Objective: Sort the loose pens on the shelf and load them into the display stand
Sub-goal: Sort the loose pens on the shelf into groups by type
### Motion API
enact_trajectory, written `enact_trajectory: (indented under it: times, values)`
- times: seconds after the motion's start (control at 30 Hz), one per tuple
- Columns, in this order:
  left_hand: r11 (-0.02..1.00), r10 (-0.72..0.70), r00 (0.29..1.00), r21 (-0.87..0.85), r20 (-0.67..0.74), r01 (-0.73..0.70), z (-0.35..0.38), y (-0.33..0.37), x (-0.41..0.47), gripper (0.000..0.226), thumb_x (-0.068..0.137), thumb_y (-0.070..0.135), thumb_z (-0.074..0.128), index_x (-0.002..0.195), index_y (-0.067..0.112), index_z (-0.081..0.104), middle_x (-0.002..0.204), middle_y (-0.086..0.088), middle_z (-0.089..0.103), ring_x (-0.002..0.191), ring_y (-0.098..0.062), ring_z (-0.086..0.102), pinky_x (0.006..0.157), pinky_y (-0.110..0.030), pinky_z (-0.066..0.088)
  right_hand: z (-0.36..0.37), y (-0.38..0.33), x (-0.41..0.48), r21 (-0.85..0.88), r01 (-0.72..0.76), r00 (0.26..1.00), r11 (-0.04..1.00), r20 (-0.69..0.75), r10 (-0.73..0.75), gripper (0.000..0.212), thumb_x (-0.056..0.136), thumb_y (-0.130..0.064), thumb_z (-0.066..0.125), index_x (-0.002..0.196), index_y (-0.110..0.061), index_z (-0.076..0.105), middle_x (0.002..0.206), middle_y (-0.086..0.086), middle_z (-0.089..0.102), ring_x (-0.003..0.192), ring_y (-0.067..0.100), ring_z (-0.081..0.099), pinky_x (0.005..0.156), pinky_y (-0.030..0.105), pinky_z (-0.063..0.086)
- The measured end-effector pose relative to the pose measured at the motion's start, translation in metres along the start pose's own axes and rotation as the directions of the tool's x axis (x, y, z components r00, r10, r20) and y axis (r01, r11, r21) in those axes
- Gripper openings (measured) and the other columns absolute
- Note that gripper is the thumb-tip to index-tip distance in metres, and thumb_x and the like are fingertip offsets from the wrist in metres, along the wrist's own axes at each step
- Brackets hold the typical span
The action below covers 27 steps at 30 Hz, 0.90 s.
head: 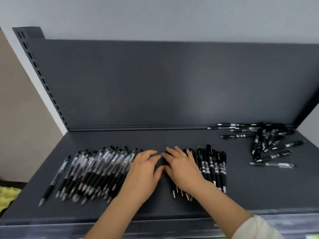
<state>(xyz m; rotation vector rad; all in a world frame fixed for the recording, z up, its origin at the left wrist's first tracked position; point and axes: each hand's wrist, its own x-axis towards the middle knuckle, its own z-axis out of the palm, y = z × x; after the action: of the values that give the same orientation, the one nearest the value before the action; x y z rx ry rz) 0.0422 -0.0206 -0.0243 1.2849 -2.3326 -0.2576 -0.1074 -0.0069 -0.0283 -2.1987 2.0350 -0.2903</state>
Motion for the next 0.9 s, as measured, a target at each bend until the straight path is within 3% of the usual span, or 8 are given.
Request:
enact_trajectory:
  times: [0.1, 0.17, 0.23, 0.37, 0.47, 0.6, 0.9]
  values:
    - [0.985, -0.074, 0.996, -0.154, 0.047, 0.080, 0.009, 0.008, 0.003, 0.044, 0.097, 0.029, 0.046, 0.139, 0.016, 0.044, 0.141, 0.004, 0.046, 0.131, -0.013, 0.038, 0.110, -0.019, 0.022, -0.019, 0.017, -0.001, 0.305, -0.028, 0.983, 0.952, -0.164, 0.082, 0.047, 0.098, -0.029, 0.044, 0.144, -0.023, 0.036, 0.155, -0.002, 0.025, 0.145, 0.019, 0.013, 0.117, 0.037, 0.008]
    - [0.962, -0.133, 0.982, -0.220, 0.134, 0.160, 0.012, 0.016, 0.002, 0.050, 0.099, 0.031, 0.042, 0.145, 0.014, 0.034, 0.147, 0.001, 0.040, 0.136, -0.014, 0.033, 0.112, -0.021, 0.021, -0.032, 0.039, -0.006, 0.378, -0.102, 0.939, 0.920, -0.268, 0.214, 0.044, 0.097, -0.023, 0.047, 0.141, -0.017, 0.041, 0.152, 0.002, 0.032, 0.144, 0.022, 0.018, 0.117, 0.033, 0.012]
    - [0.933, -0.186, 0.955, -0.264, 0.231, 0.246, 0.015, 0.024, -0.001, 0.057, 0.100, 0.034, 0.038, 0.150, 0.012, 0.020, 0.154, 0.000, 0.026, 0.143, -0.013, 0.021, 0.113, -0.020, 0.014, -0.041, 0.066, -0.017, 0.385, -0.233, 0.899, 0.893, -0.265, 0.349, 0.045, 0.097, -0.024, 0.048, 0.141, -0.013, 0.041, 0.151, 0.005, 0.033, 0.143, 0.024, 0.020, 0.117, 0.032, 0.013]
    - [0.853, -0.233, 0.917, -0.385, 0.322, 0.352, 0.024, 0.043, -0.003, 0.067, 0.099, 0.043, 0.034, 0.151, 0.016, 0.000, 0.159, 0.005, 0.000, 0.146, -0.009, -0.001, 0.116, -0.025, 0.005, -0.036, 0.097, -0.046, 0.407, -0.482, 0.818, 0.776, -0.107, 0.565, 0.060, 0.096, -0.039, 0.045, 0.147, -0.013, 0.028, 0.155, 0.008, 0.021, 0.144, 0.026, 0.013, 0.116, 0.040, 0.014]
    - [0.853, -0.244, 0.911, -0.373, 0.334, 0.365, 0.034, 0.054, 0.000, 0.071, 0.098, 0.046, 0.032, 0.150, 0.016, -0.006, 0.158, 0.005, -0.013, 0.144, -0.008, -0.011, 0.116, -0.026, -0.002, -0.025, 0.091, -0.056, 0.484, -0.466, 0.841, 0.741, -0.016, 0.540, 0.065, 0.096, -0.041, 0.043, 0.149, -0.012, 0.018, 0.158, 0.006, 0.012, 0.145, 0.022, 0.009, 0.115, 0.036, 0.014]
    - [0.895, -0.253, 0.912, -0.279, 0.323, 0.347, 0.045, 0.065, 0.005, 0.072, 0.099, 0.045, 0.029, 0.150, 0.010, -0.007, 0.157, -0.003, -0.018, 0.144, -0.013, -0.017, 0.117, -0.029, -0.007, -0.021, 0.088, -0.048, 0.485, -0.390, 0.897, 0.783, 0.006, 0.443, 0.060, 0.100, -0.030, 0.039, 0.150, -0.009, 0.014, 0.159, 0.002, 0.007, 0.145, 0.015, 0.010, 0.114, 0.025, 0.012]
    - [0.912, -0.307, 0.902, -0.175, 0.305, 0.370, 0.059, 0.091, 0.015, 0.067, 0.101, 0.042, 0.025, 0.149, 0.007, -0.006, 0.158, -0.008, -0.016, 0.145, -0.018, -0.015, 0.118, -0.031, -0.005, -0.030, 0.116, -0.040, 0.398, -0.310, 0.947, 0.863, 0.050, 0.317, 0.060, 0.100, -0.030, 0.038, 0.150, -0.010, 0.012, 0.159, 0.002, 0.008, 0.146, 0.014, 0.008, 0.114, 0.024, 0.012]
